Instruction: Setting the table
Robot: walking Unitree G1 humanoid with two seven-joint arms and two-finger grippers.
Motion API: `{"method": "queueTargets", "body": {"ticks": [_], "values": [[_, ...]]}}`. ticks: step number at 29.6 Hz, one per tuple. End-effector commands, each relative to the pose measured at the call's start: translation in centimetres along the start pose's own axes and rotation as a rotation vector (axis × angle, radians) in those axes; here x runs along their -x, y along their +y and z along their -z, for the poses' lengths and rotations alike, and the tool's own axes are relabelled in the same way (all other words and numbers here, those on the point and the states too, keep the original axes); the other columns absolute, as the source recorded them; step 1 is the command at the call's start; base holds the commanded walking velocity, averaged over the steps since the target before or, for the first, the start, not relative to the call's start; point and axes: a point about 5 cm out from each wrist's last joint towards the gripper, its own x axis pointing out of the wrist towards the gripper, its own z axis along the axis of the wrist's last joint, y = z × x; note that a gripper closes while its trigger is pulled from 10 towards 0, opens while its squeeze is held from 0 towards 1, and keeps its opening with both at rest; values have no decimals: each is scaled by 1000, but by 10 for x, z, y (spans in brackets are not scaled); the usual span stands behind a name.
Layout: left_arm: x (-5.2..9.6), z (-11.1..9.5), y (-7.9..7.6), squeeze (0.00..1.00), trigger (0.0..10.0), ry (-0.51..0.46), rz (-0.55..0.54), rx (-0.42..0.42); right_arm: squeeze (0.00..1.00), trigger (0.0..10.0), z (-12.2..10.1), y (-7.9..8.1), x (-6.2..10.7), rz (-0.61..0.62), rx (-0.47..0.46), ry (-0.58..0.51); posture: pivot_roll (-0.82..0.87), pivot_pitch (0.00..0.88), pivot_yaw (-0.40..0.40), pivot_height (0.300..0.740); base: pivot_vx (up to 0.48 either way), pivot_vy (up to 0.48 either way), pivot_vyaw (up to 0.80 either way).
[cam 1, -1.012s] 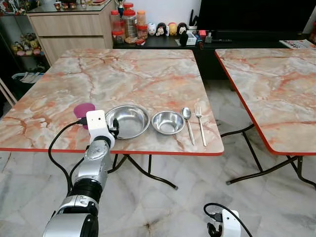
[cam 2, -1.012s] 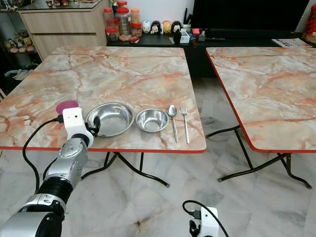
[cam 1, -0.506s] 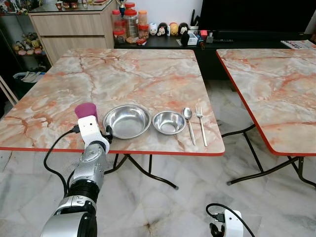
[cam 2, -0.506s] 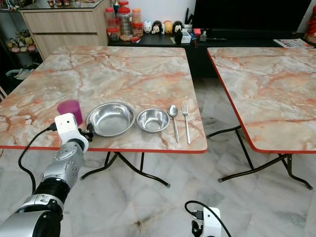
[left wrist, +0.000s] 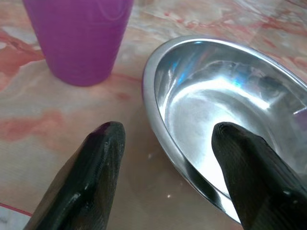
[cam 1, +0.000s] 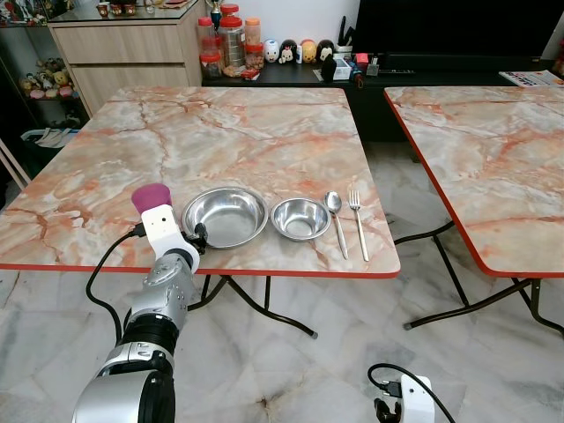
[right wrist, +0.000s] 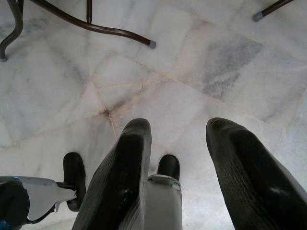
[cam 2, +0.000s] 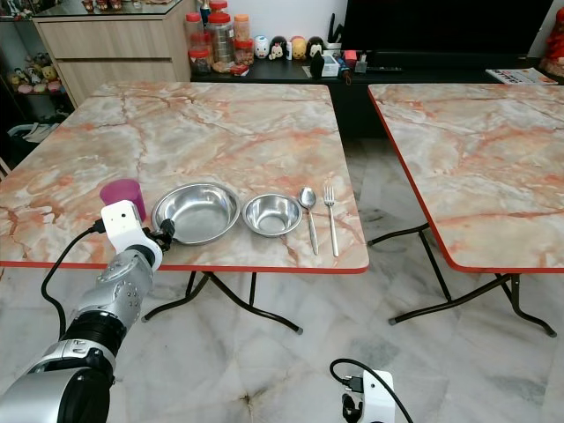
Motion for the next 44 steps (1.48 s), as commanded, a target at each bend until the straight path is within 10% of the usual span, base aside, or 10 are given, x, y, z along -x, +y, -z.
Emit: {"method": "queueTargets", "body": {"ticks": [1, 13, 17, 18, 20, 23, 44], "values": [[-2, -1, -6, 0, 10000, 19, 15, -44, 0, 10000, -2, 0, 0, 1, 6, -13, -26, 0, -2, 740, 0, 0, 0], [-1, 8, -9, 0, 10000, 66, 16, -58, 0, 10000, 0, 0, 1, 5, -3, -11, -33, 0, 4, 740, 0, 0, 0], [-1, 14, -15, 0, 7176, 94, 26, -59, 0, 10000, 0, 0, 1, 5, -7, -12, -36, 0, 5, 740, 0, 0, 0], [-1, 15, -15, 0, 4039, 100, 29, -53, 0, 10000, 1, 0, 1, 6, -8, -12, -35, 0, 4, 740, 0, 0, 0], [0, 17, -16, 0, 3765, 110, 34, -45, 0, 10000, 1, 0, 1, 6, -10, -11, -36, 0, 4, 740, 0, 0, 0], [0, 18, -17, 0, 0, 119, 39, -22, 0, 10000, 1, 0, 1, 7, -12, -11, -32, 0, 2, 740, 0, 0, 0], [1, 17, -6, 0, 0, 111, -15, 8, 0, 10000, -2, 3, -1, 1, -4, -12, -17, 0, -7, 740, 0, 0, 0]]}}
